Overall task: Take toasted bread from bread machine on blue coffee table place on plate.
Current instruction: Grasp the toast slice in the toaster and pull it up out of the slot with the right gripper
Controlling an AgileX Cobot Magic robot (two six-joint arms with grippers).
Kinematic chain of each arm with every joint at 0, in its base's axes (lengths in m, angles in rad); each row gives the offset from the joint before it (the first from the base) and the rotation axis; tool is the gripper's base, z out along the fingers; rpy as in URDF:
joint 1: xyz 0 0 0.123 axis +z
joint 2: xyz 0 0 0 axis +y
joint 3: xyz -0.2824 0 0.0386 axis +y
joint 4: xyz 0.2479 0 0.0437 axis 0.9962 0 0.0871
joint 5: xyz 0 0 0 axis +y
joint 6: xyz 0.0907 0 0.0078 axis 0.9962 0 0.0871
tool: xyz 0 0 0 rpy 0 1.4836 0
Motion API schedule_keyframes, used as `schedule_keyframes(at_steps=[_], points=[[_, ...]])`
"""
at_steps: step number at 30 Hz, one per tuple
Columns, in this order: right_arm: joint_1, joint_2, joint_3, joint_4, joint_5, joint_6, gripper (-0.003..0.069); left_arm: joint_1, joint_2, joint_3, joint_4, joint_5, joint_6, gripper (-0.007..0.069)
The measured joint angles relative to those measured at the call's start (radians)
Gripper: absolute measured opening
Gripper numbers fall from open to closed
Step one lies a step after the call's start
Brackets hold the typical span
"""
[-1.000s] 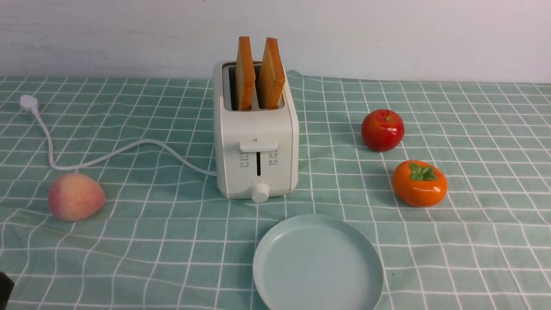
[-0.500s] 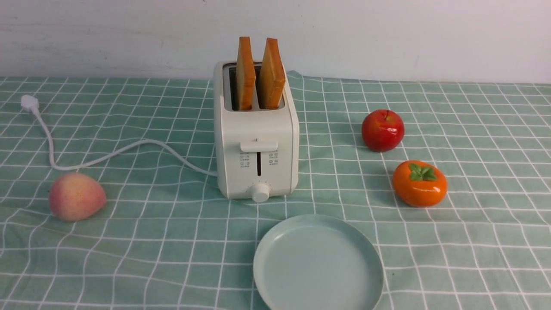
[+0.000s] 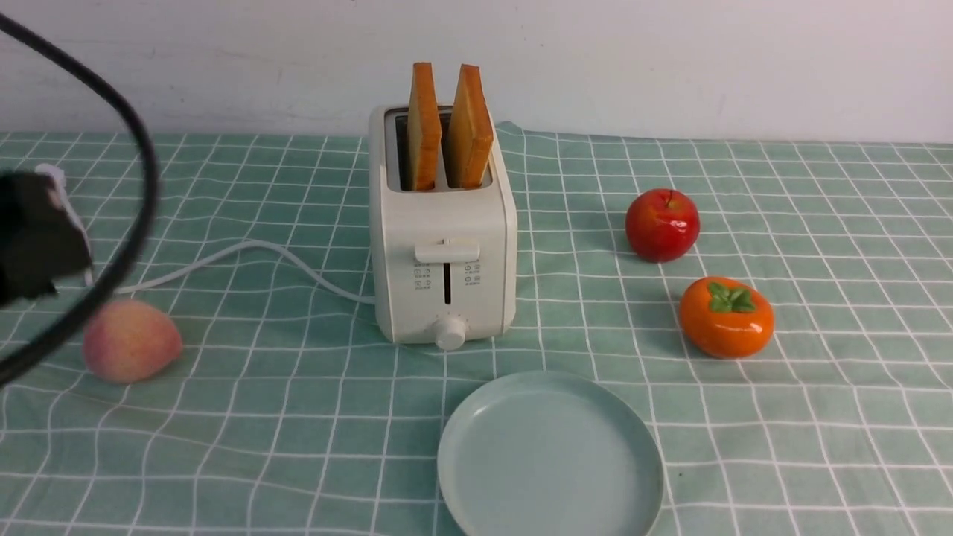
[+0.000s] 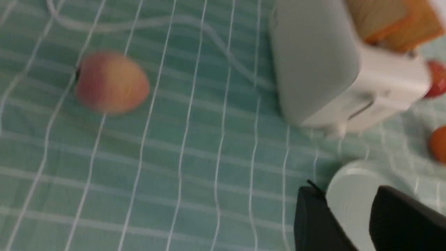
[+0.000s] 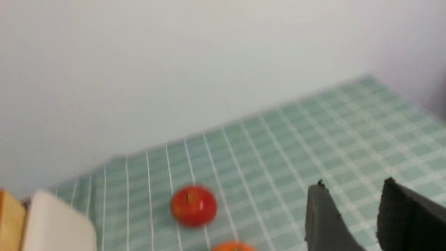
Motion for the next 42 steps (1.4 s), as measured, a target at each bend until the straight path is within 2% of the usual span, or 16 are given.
schedule_keyframes(at_steps=[1, 3, 4, 6, 10, 17, 22, 27, 29, 31, 32, 33, 34, 35, 36, 42], points=[[0.005, 0.011, 0.0, 0.024, 0.009, -0.009, 0.024, 0.0, 0.007, 0.0, -0.008, 0.017, 0.0, 0.0236], [0.085, 0.152, -0.03, 0.179, 0.056, -0.179, 0.024, 0.0, 0.088, 0.0, -0.076, 0.107, 0.024, 0.0237], [0.1, 0.177, -0.035, 0.192, 0.059, -0.193, 0.024, 0.0, 0.093, 0.0, -0.076, 0.107, 0.028, 0.0237], [0.192, 0.327, -0.132, 0.359, 0.09, -0.376, 0.024, 0.0, 0.138, 0.0, -0.161, 0.16, 0.112, 0.0237], [0.319, 0.566, -0.379, 0.511, 0.093, -0.538, 0.0259, 0.0, 0.146, 0.0, -0.277, 0.192, 0.237, 0.0237], [0.432, 0.879, -0.805, 0.521, 0.13, -0.566, 0.0387, 0.0, 0.109, 0.0, -0.352, 0.259, 0.309, 0.0237], [0.45, 1.013, -0.958, 0.492, 0.13, -0.555, 0.0462, 0.0, 0.061, 0.0, -0.344, 0.275, 0.311, 0.0237], [0.449, 1.102, -0.975, 0.438, 0.087, -0.551, 0.0475, 0.0, 0.025, 0.0, -0.337, 0.277, 0.311, 0.0237], [0.449, 1.125, -0.975, 0.424, 0.07, -0.551, 0.0463, 0.0, 0.021, 0.0, -0.336, 0.279, 0.311, 0.0237], [0.449, 1.141, -0.975, 0.421, 0.062, -0.563, 0.0406, 0.0, 0.02, 0.0, -0.336, 0.282, 0.311, 0.0237], [0.449, 1.144, -0.975, 0.429, 0.06, -0.572, 0.0333, 0.0, 0.02, 0.0, -0.336, 0.284, 0.311, 0.0237], [0.449, 1.144, -0.975, 0.431, 0.06, -0.573, 0.0307, 0.0, 0.02, 0.0, -0.335, 0.284, 0.311, 0.0237], [0.449, 1.135, -0.975, 0.438, 0.059, -0.575, 0.0188, 0.0, 0.02, 0.0, -0.335, 0.286, 0.311, 0.0237], [0.45, 1.121, -0.975, 0.438, 0.063, -0.575, 0.0118, 0.0, 0.02, 0.0, -0.335, 0.286, 0.311, 0.0237], [0.451, 1.107, -0.975, 0.437, 0.062, -0.575, 0.0088, 0.0, 0.02, 0.0, -0.335, 0.288, 0.311, 0.0237], [0.449, 0.902, -0.975, 0.351, 0.132, -0.582, 0.0107, 0.0, 0.02, 0.0, -0.334, 0.3, 0.311, 0.0237]])
